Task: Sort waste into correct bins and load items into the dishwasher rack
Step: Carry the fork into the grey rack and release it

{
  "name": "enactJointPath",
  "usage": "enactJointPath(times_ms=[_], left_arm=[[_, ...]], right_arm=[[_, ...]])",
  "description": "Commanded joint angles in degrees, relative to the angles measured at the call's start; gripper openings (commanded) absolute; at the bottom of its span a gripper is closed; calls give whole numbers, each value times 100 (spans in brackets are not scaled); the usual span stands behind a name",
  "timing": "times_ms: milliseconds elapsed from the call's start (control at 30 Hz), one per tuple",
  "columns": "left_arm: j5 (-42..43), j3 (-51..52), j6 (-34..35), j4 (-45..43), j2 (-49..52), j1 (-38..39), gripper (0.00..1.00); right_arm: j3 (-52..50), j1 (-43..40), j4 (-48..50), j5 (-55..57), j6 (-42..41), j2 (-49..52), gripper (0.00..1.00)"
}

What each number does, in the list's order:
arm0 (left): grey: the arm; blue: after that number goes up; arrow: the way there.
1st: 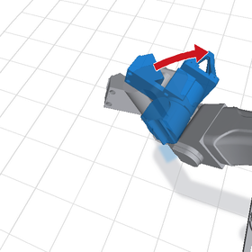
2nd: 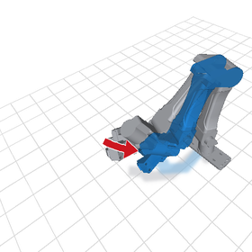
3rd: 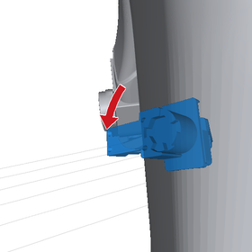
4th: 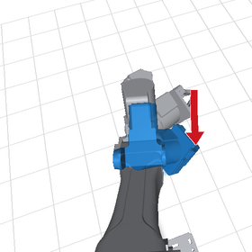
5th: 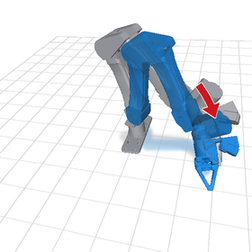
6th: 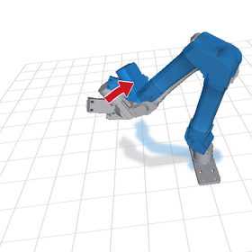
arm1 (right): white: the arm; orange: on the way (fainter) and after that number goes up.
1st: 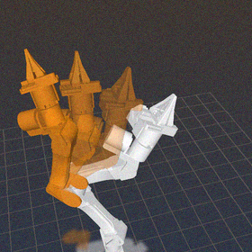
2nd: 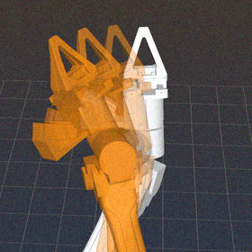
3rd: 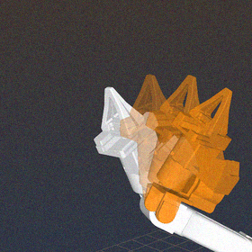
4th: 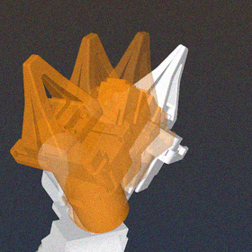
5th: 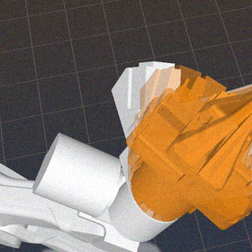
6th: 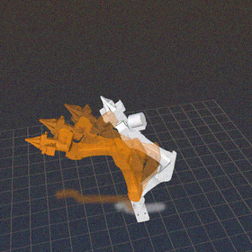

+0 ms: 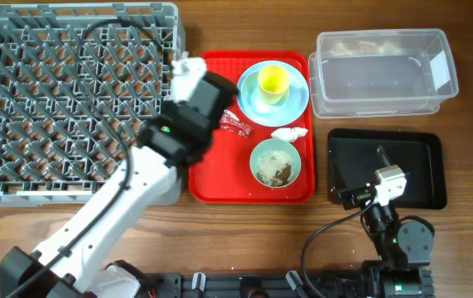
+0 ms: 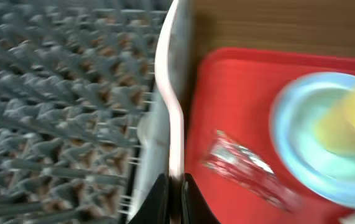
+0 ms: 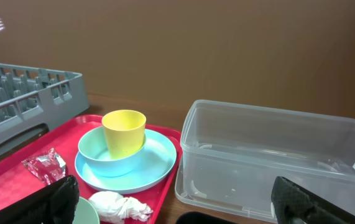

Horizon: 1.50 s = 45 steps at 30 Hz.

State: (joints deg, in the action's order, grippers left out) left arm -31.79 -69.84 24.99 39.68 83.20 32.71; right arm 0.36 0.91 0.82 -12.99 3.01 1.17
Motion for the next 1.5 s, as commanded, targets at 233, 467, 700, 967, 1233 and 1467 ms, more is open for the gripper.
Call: enactJointPath(times_ms=[233,467,700,967,1233,1467], left_arm=[[2085,44,-1687,22,776,-1840,4],[2083,44,-1860,-70,1091,-1836,11],[2083,42,-1744,-66,1099,-1836,34],[2083,42,-1707,-120,927,-1836,100],[2044,42,-1408,-177,726,-1860,100],[2234,-42,-1384,-87,-461,-2017,100]], right_arm=[[-4,-24,15,55,-42,-24,100],[-4,-24,15,52,-42,-24,100],[-4,-24,15,55,-42,-24,100],[-7,-24,15,55,-42,-24,100],[-7,-24,15,55,-42,-24,100],[-4,-24,181,52,-494,-24,100]])
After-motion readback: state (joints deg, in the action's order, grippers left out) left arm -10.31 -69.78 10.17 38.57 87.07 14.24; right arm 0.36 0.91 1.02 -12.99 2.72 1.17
